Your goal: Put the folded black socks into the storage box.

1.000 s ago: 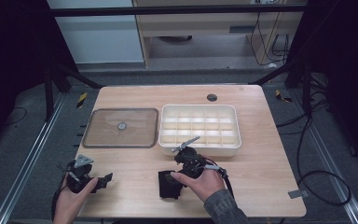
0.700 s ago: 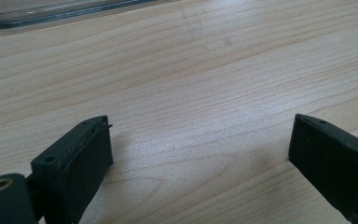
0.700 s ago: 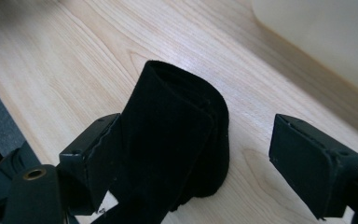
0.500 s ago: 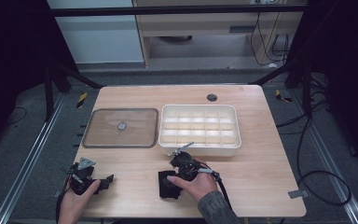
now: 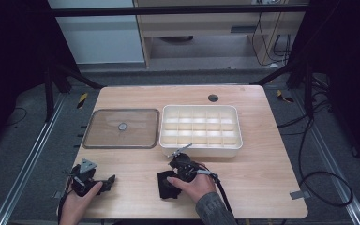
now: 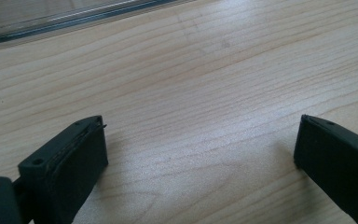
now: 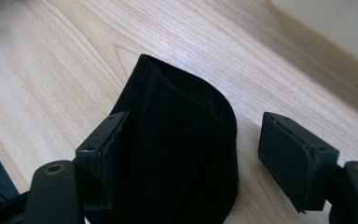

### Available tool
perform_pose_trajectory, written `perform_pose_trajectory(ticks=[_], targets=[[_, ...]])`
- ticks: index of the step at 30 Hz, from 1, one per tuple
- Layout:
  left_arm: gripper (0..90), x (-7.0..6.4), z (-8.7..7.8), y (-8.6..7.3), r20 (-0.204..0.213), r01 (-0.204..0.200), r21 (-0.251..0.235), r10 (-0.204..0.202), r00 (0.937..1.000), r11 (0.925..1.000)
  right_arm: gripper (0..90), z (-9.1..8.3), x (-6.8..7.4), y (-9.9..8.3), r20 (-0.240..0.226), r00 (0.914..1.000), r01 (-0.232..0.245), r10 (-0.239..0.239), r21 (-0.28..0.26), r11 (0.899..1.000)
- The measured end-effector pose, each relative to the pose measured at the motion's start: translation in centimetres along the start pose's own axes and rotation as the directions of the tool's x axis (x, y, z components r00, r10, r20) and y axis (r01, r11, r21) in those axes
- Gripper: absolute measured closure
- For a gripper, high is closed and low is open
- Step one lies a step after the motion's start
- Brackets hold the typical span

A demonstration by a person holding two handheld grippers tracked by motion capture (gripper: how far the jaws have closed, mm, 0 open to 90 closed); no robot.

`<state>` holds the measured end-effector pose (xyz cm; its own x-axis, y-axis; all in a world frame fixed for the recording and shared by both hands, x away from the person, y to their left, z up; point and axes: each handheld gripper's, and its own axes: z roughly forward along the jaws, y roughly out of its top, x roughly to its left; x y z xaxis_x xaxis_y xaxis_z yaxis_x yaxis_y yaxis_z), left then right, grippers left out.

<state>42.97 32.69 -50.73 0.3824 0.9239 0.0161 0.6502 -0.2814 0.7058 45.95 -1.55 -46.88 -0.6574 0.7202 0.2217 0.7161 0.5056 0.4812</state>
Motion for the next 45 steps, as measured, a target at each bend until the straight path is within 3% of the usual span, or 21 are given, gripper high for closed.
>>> perform_pose_trajectory(ticks=[22,45], targets=[[1.2,-0.03,0.04,-0.13,0.0,0.001,-0.012,-0.001,1.0,0.9999,39.9,0.71,0.35,-0.07,-0.033,0.999,-0.028,0.029,0.016,0.999],[0.8,-0.06,0.06,-0.11,0.0,0.002,-0.011,-0.002,1.0,0.9999,63.1,0.47,0.26,-0.27,-0.095,0.9951,-0.03,0.03,0.009,1.0]])
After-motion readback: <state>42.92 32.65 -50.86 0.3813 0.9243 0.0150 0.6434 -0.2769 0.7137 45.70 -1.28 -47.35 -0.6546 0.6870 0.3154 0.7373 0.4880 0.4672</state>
